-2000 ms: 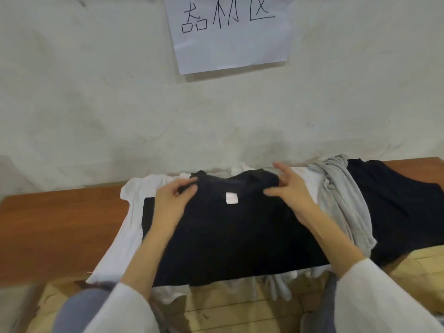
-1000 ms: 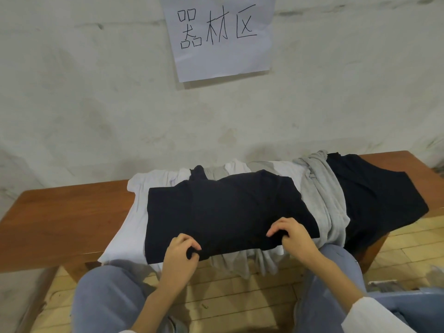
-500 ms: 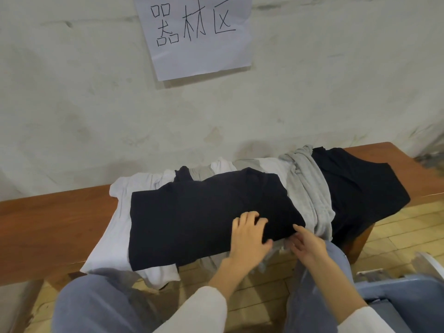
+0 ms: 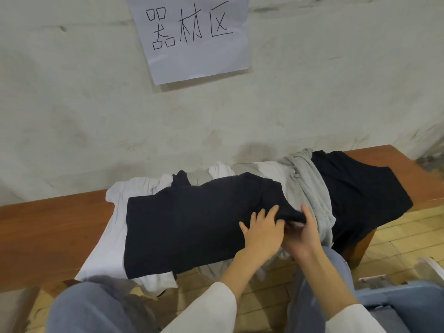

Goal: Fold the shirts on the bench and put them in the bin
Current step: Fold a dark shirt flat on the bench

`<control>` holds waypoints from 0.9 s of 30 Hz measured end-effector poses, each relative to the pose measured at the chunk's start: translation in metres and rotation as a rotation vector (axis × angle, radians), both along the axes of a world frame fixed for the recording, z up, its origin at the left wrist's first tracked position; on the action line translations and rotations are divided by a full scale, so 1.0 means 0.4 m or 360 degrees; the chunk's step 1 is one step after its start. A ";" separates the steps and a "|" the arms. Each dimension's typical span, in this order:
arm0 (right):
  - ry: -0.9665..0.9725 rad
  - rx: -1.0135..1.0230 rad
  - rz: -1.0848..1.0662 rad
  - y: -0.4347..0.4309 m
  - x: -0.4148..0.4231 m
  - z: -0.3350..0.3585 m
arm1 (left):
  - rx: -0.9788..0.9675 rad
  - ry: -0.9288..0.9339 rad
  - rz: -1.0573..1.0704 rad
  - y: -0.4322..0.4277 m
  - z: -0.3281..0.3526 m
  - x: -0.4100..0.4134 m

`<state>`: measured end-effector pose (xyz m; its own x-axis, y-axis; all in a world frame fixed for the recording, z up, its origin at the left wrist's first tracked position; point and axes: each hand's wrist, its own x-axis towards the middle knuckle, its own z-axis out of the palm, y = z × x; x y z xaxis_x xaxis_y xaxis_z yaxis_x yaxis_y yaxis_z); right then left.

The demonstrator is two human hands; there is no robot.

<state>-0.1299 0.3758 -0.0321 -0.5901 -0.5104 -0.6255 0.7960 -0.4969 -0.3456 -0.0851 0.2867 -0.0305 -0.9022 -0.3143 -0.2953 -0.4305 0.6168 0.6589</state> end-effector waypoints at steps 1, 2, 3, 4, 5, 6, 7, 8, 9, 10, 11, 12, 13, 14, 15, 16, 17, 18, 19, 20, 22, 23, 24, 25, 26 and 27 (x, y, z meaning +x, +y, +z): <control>0.0025 -0.0083 0.0065 0.001 0.011 0.005 | 0.0024 -0.0064 -0.0028 0.001 0.005 -0.005; 0.0067 -0.0112 0.0099 -0.005 0.013 0.005 | 0.0042 -0.0107 -0.0047 0.000 0.012 -0.009; 0.0098 -0.0134 0.0100 -0.011 0.017 0.014 | 0.0071 -0.0135 -0.0057 0.000 0.016 -0.010; 0.0150 -0.0113 0.0082 -0.018 0.018 0.028 | 0.0093 -0.0126 -0.0059 0.001 0.024 -0.009; 0.0191 -0.0115 0.0067 -0.032 0.020 0.049 | 0.0119 -0.0101 -0.0051 -0.005 0.020 -0.008; 0.0209 -0.0076 0.0044 -0.045 0.016 0.064 | 0.0169 -0.0055 -0.0041 -0.010 0.018 -0.003; 0.0220 -0.0001 0.0047 -0.065 0.011 0.080 | 0.0303 0.0030 -0.0010 -0.023 0.016 0.005; 0.0262 0.0099 0.0052 -0.087 0.002 0.087 | 0.0535 0.0169 0.0055 -0.037 0.020 0.019; 0.0320 0.0177 0.0083 -0.117 0.000 0.102 | 0.0835 0.0335 0.0149 -0.057 0.033 0.041; 0.0422 0.0237 0.0133 -0.150 -0.003 0.111 | 0.1128 0.0501 0.0263 -0.078 0.047 0.066; 0.0535 0.0234 0.0232 -0.194 0.006 0.126 | 0.1373 0.0648 0.0396 -0.105 0.061 0.096; 0.0675 0.0252 0.0361 -0.243 0.023 0.136 | 0.1535 0.0789 0.0527 -0.138 0.070 0.131; 0.0817 0.0251 0.0504 -0.287 0.047 0.147 | 0.1664 0.0915 0.0659 -0.164 0.075 0.165; 0.0996 0.0303 0.0652 -0.344 0.079 0.148 | 0.1763 0.1042 0.0799 -0.197 0.068 0.204; 0.1182 0.0379 0.0802 -0.395 0.114 0.146 | 0.1873 0.1144 0.0950 -0.225 0.048 0.240; 0.1389 0.0488 0.0979 -0.449 0.157 0.135 | 0.2009 0.1214 0.1087 -0.256 0.027 0.281; 0.1563 0.0603 0.1183 -0.503 0.207 0.119 | 0.2146 0.1260 0.1204 -0.285 0.004 0.323; 0.1695 0.0764 0.1406 -0.545 0.248 0.093 | 0.2274 0.1244 0.1296 -0.307 -0.021 0.362; 0.1818 0.0981 0.1637 -0.571 0.282 0.071 | 0.2372 0.1221 0.1346 -0.323 -0.045 0.397; 0.1937 0.1200 0.1866 -0.597 0.317 0.047 | 0.2440 0.1215 0.1416 -0.347 -0.072 0.441; 0.2124 0.1462 0.2047 -0.605 0.359 0.014 | 0.2516 0.1127 0.1538 -0.383 -0.106 0.506; 0.2184 0.1528 0.1954 -0.600 0.365 0.015 | 0.2533 0.1064 0.1592 -0.396 -0.109 0.527; 0.2223 0.1586 0.1759 -0.602 0.361 0.013 | 0.2516 0.1006 0.1661 -0.410 -0.114 0.544; 0.2257 0.1656 0.1535 -0.600 0.345 0.019 | 0.2466 0.0957 0.1724 -0.418 -0.115 0.549; 0.2325 0.1751 0.1340 -0.604 0.316 0.021 | 0.2379 0.0905 0.1779 -0.425 -0.110 0.549; 0.2429 0.1853 0.1214 -0.610 0.281 0.025 | 0.2268 0.0849 0.1810 -0.433 -0.102 0.544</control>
<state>-0.0175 0.1317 -0.0219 -0.7427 -0.6642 -0.0850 -0.4793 0.6160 -0.6252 0.1324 0.1135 -0.0713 -0.5437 -0.5499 -0.6340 0.2073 -0.8200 0.5335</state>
